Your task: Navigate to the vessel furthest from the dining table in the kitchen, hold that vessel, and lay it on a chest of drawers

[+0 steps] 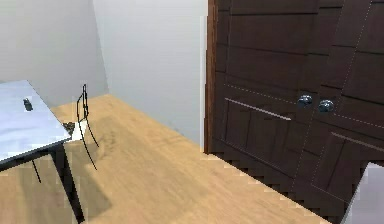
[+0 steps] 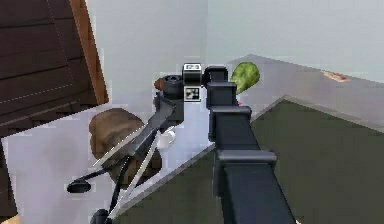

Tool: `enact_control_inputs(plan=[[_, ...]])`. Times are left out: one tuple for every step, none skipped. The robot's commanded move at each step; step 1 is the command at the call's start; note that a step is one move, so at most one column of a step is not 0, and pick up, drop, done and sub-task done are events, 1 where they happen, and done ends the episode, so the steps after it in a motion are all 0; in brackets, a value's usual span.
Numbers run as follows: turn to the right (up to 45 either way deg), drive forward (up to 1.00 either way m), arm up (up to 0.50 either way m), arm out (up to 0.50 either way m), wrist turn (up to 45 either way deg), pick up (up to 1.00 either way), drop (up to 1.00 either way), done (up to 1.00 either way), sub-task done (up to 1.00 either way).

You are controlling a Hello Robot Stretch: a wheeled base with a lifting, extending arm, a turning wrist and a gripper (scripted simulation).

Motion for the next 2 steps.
enact_control_inputs(plan=[[0.0, 0.0, 0.0, 0.0, 45.0, 0.0, 0.0, 0.0, 0.0], [0.0, 0.0, 0.0, 0.0, 45.0, 0.0, 0.0, 0.0, 0.0]])
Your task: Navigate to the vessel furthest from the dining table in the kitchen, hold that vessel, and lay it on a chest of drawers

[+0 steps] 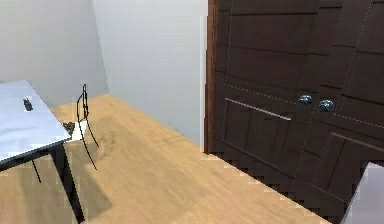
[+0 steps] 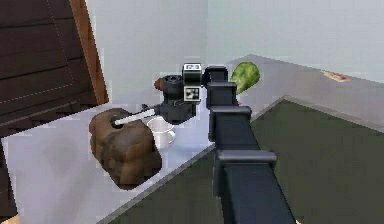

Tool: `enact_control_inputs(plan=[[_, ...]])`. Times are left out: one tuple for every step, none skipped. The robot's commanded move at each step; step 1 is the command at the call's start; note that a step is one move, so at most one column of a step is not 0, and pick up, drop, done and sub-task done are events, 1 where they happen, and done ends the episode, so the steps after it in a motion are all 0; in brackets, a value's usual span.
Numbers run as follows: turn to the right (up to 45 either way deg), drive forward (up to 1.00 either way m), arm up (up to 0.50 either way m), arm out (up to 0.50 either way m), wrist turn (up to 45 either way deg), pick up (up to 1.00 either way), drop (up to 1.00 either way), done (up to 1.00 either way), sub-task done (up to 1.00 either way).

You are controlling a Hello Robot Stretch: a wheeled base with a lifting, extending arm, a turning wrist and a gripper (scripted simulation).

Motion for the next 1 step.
enact_control_inputs(plan=[[0.0, 0.0, 0.0, 0.0, 18.0, 0.0, 0.0, 0.0, 0.0]])
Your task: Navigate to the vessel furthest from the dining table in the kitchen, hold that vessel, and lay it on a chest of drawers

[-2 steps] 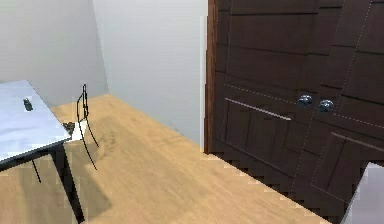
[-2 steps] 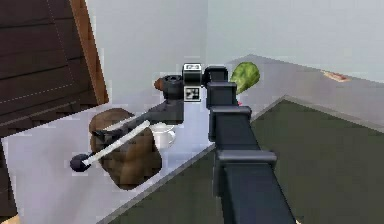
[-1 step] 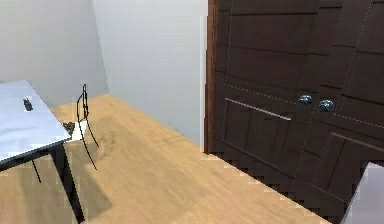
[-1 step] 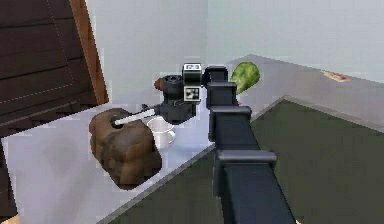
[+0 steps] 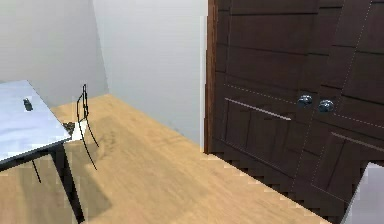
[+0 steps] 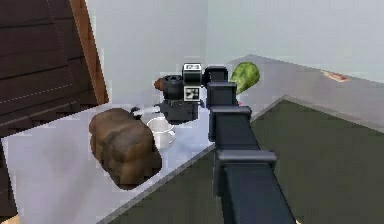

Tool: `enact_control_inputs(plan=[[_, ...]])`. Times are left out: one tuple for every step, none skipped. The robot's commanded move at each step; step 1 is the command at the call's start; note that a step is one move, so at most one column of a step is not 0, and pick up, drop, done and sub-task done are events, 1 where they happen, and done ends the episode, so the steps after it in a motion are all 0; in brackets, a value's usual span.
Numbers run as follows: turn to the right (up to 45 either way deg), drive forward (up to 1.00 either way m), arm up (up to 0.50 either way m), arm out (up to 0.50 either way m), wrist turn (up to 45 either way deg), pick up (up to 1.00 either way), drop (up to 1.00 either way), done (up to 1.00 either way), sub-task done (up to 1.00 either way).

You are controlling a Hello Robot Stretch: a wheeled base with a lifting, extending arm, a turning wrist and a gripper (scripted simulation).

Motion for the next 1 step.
enact_control_inputs(plan=[[0.0, 0.0, -0.16, 0.0, 0.0, 0.0, 0.0, 0.0, 0.0]])
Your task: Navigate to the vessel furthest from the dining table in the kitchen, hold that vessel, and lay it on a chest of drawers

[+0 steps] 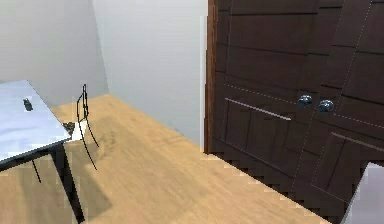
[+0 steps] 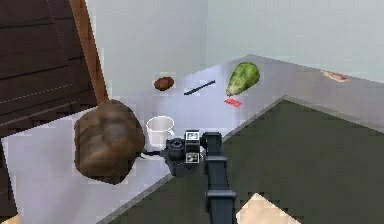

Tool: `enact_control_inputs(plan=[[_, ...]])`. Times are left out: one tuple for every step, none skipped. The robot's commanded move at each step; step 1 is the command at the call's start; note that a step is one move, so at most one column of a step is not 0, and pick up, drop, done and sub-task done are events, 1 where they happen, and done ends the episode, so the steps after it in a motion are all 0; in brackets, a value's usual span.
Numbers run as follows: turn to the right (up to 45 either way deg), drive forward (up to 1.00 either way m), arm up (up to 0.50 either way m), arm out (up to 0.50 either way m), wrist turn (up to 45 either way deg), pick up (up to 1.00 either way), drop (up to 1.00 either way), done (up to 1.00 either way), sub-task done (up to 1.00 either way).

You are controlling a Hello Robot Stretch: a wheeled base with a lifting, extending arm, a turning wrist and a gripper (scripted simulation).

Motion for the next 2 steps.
enact_control_inputs(plan=[[0.0, 0.0, 0.0, 0.0, 0.0, 1.0, 0.0, 0.0, 0.0], [0.0, 0.0, 0.1, 0.0, 0.0, 0.0, 0.0, 0.0, 0.0]])
